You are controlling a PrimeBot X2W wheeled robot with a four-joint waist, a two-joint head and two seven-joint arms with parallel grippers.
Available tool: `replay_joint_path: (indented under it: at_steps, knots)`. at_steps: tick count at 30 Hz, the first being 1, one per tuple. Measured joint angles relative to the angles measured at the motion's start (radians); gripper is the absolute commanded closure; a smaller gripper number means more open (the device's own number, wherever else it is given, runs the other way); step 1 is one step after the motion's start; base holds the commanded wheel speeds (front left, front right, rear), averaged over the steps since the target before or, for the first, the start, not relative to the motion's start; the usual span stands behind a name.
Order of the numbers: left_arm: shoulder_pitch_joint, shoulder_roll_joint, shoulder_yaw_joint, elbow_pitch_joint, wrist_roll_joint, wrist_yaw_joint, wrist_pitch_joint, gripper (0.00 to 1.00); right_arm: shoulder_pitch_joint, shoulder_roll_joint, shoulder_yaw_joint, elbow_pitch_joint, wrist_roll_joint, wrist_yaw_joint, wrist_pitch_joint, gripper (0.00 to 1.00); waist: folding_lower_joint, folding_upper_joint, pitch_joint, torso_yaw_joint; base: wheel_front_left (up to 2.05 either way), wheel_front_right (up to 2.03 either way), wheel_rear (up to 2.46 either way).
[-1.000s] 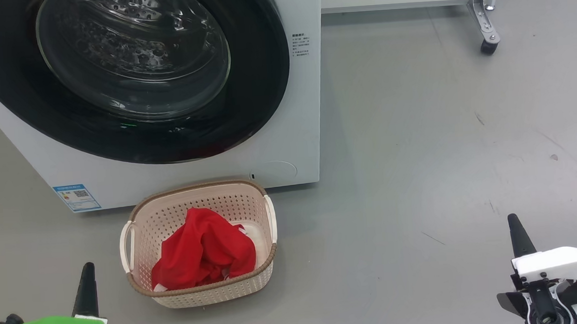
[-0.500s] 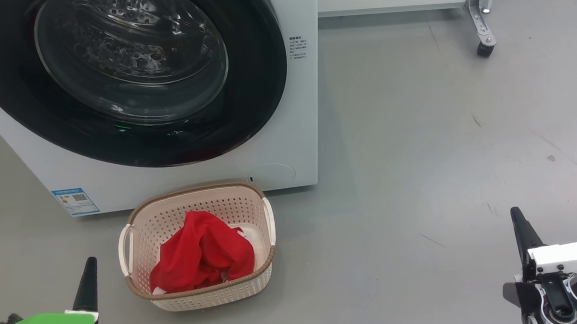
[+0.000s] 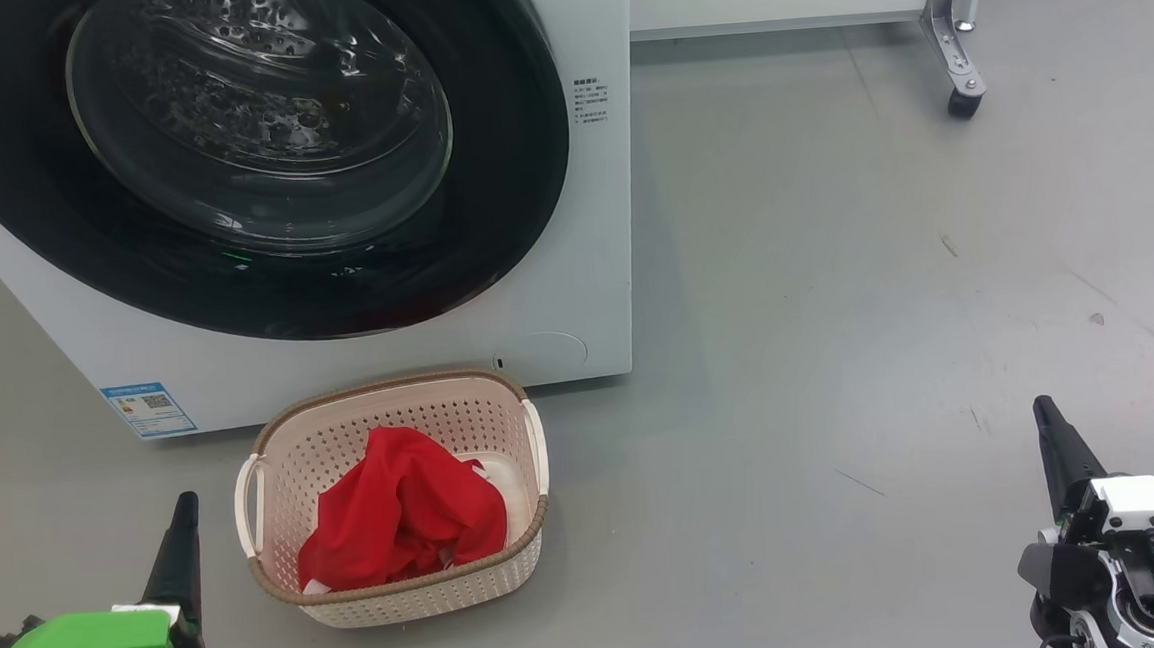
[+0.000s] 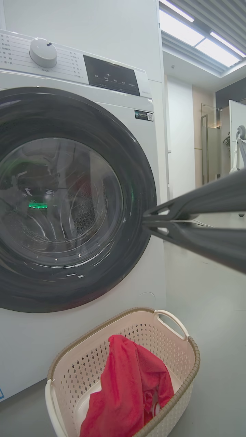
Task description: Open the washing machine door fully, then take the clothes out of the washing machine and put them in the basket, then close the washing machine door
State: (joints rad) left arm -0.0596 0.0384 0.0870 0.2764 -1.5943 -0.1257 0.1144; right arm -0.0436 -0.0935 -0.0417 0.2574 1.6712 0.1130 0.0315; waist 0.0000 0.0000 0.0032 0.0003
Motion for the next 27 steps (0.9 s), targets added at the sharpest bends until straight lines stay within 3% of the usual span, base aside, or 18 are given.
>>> replay_joint_path:
  at_steps: [27]
  knots:
    - [-0.004, -0.002, 0.0, -0.001, 0.0, 0.0, 0.0, 1.0, -0.01, -0.001, -0.003, 0.011, 0.002, 0.0, 0.008, 1.0, 0.0, 0.0, 0.0, 0.0, 0.0, 0.0, 0.0]
